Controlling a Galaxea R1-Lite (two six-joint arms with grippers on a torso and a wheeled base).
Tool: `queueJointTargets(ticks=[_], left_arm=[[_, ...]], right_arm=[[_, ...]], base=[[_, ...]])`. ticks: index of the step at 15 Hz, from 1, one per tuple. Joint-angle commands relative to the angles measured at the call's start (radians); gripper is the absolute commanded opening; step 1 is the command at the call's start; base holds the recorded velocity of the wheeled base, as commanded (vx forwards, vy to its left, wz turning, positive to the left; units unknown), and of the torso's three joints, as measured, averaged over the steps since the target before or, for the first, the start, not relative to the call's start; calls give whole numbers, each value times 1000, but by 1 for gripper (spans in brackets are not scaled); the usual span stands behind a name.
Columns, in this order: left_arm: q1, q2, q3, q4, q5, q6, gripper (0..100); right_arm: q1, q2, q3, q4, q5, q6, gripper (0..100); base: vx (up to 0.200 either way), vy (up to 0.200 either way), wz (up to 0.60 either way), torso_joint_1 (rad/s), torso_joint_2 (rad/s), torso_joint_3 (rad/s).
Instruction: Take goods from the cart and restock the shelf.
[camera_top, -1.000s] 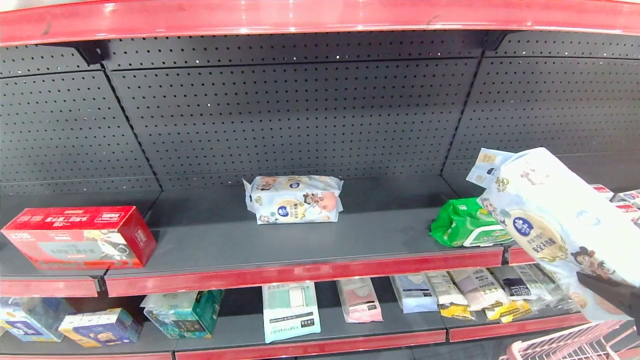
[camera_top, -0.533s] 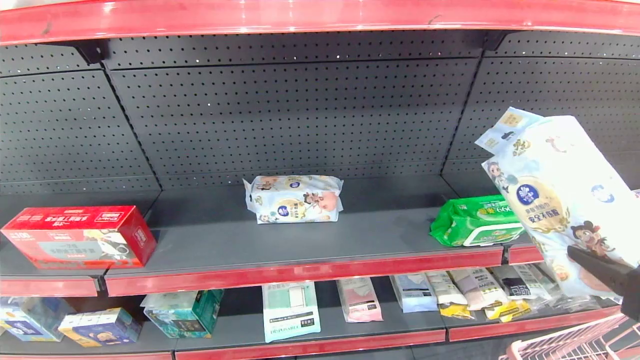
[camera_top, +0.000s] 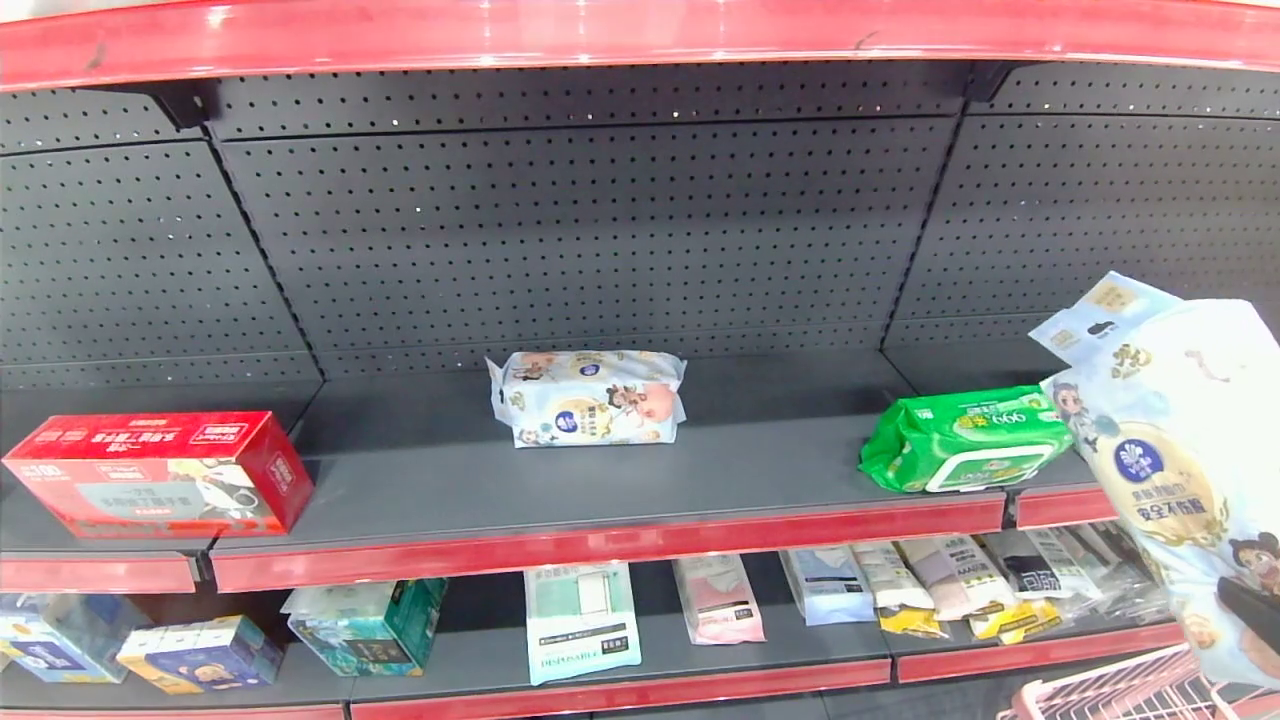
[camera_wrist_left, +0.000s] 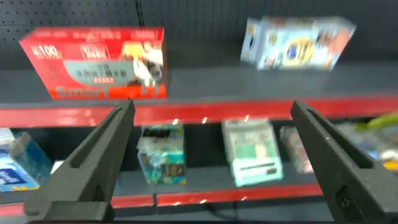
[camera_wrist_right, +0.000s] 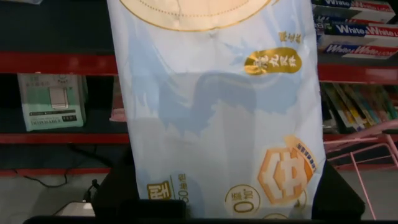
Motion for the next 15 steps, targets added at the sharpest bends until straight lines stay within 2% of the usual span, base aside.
queueJointTargets(ticks=[1, 2, 3, 4, 5, 6, 7, 8, 9, 10, 12, 13, 15], left_arm=[[16, 502, -261, -54, 60, -87, 100], [69, 602, -278, -95, 92, -81, 100], [111, 702, -278, -146, 87, -51, 100], [119, 825, -272, -226, 29, 9, 100], [119, 866, -273, -253, -6, 26, 100], [131, 986, -276, -342, -172, 130, 100], [148, 1024, -282, -356, -233, 183, 100], [181, 1118, -307, -359, -390, 299, 100], [207, 1191, -334, -359, -489, 388, 100], [230, 1283, -380, -361, -569, 480, 100], [257, 1480, -529, -359, -686, 617, 100], [253, 1562, -611, -354, -716, 655, 100], [206, 1641, -709, -324, -778, 658, 100]], right_arm=[[-22, -52, -12, 21, -3, 0, 0], [-38, -52, -12, 23, -1, 2, 0], [-58, -51, -12, 21, 2, 2, 0], [-68, -52, -13, 23, 5, 2, 0], [-68, -54, -13, 23, 5, 2, 0], [-68, -51, -12, 24, 2, -1, 0], [-68, -48, -10, 24, 2, -1, 0], [-68, -45, -5, 27, -1, -4, 0], [-69, -46, -7, 38, -3, -9, 0], [-69, -54, -15, 66, -3, -21, 0], [-71, -71, -25, 110, -3, -57, 0], [-71, -71, -25, 119, -6, -66, 0], [-71, -72, -22, 122, -34, -67, 0]], base=[[0, 0, 0, 0, 0, 0], [0, 0, 0, 0, 0, 0], [0, 0, 0, 0, 0, 0], [0, 0, 0, 0, 0, 0], [0, 0, 0, 0, 0, 0], [0, 0, 0, 0, 0, 0], [0, 0, 0, 0, 0, 0], [0, 0, 0, 0, 0, 0], [0, 0, 0, 0, 0, 0], [0, 0, 0, 0, 0, 0], [0, 0, 0, 0, 0, 0], [0, 0, 0, 0, 0, 0], [0, 0, 0, 0, 0, 0]])
